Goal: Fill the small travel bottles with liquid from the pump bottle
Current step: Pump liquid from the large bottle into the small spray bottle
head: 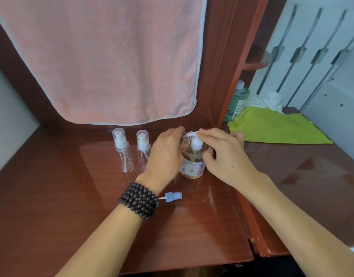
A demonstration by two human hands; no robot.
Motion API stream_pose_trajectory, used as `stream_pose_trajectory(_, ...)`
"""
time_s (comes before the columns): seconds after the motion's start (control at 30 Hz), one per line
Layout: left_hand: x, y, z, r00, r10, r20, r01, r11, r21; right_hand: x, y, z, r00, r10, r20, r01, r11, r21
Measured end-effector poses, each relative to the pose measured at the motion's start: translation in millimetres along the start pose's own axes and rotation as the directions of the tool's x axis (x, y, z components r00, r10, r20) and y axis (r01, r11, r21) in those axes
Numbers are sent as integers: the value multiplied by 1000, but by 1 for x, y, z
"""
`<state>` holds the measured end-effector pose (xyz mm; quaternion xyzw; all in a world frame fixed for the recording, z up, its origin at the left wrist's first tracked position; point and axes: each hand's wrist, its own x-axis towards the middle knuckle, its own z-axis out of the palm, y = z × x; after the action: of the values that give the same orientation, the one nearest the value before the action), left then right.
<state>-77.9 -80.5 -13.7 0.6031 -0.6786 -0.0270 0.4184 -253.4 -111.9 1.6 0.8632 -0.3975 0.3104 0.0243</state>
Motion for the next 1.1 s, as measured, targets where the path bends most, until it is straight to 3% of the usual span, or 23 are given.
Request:
stream_pose_trajectory(0.27, 10, -3, -6, 1000, 4, -8, -4, 1000, -9, 16, 2, -8, 997, -45, 58, 49, 997, -68)
stream_pose_trajectory(0.67, -1, -4, 2, 998, 3, 61, -2, 1000, -16, -4, 6, 3, 999, -26, -23, 26, 1000, -1)
stream_pose_trajectory(0.9, 8, 3, -6, 999, 18, 38, -18, 1000, -9, 3, 3, 6, 977, -34, -209, 40, 999, 25)
stream_pose_trajectory(1.1, 7, 0, -6, 998, 30, 47, -30, 1000, -3, 6, 8, 7, 966, -73, -247, 76, 997, 5)
